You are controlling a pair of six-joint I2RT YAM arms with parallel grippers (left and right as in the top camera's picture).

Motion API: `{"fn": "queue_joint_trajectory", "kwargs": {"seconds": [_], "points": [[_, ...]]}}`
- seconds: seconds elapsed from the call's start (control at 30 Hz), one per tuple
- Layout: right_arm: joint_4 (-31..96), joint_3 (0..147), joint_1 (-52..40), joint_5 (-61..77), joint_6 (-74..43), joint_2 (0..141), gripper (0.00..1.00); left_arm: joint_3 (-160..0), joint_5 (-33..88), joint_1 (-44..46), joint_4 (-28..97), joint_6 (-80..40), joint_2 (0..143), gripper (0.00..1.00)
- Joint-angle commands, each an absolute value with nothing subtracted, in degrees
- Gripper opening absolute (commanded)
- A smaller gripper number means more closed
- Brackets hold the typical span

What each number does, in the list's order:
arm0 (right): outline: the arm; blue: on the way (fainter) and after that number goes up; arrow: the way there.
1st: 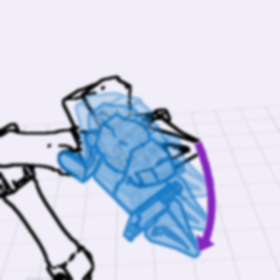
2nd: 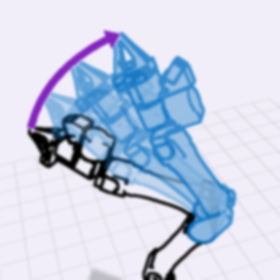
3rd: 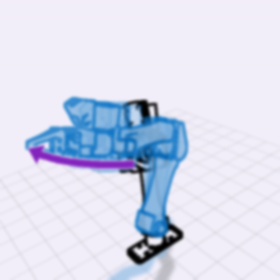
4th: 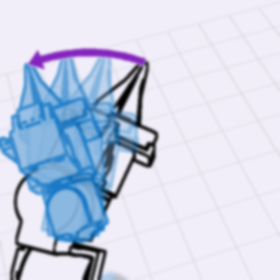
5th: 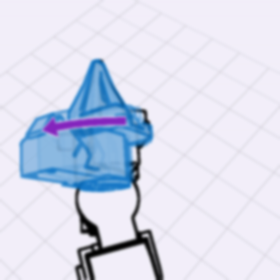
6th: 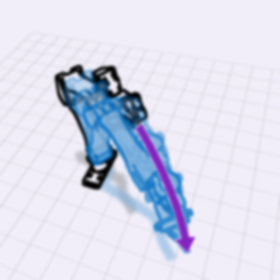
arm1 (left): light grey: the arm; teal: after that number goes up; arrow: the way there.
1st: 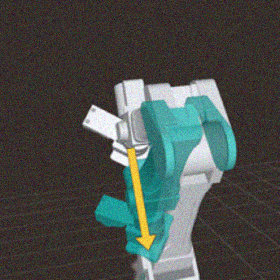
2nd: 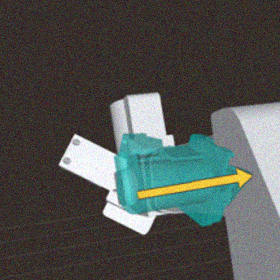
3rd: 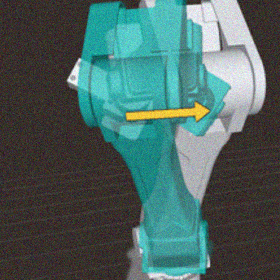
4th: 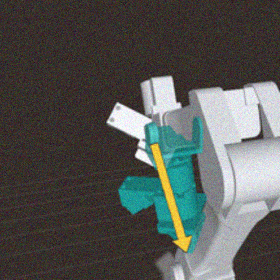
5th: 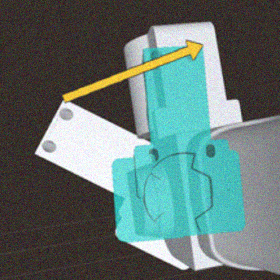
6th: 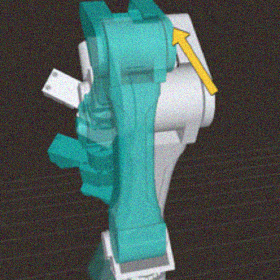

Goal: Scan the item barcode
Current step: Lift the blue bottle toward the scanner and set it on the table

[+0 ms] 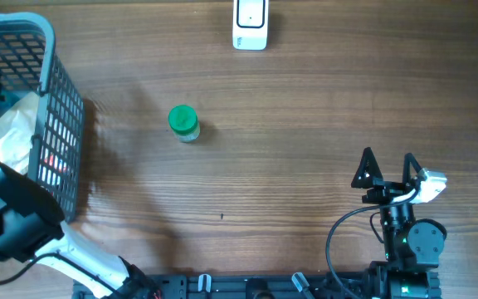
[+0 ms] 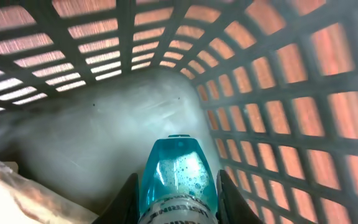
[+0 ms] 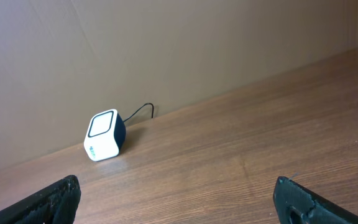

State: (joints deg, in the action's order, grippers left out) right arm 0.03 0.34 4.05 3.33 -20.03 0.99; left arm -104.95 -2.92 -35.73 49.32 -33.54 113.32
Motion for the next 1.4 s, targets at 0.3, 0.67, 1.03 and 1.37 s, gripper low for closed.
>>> {"fn": "queue_joint_trajectory", "kwargs": {"seconds": [0.3,0.67,1.03,1.37], "points": [[-0.1,0.3,4.1,2.6,-19.6,0.6,1.0,-105.0,-1.4,-35.5,49.0,-33.5,93.8,0.04],[-0.1,0.3,4.1,2.6,-19.6,0.6,1.0,-105.0,12.7,-35.2,48.9,-33.9,75.3,0.1],[-0.1,0.3,4.1,2.6,-19.6,0.6,1.0,-105.0,18.4,-23.6,48.8,-35.5,68.8,0.09],[-0.1,0.3,4.1,2.6,-19.6,0.6,1.0,-105.0,17.4,-6.9,48.3,-35.4,76.7,0.11]]}}
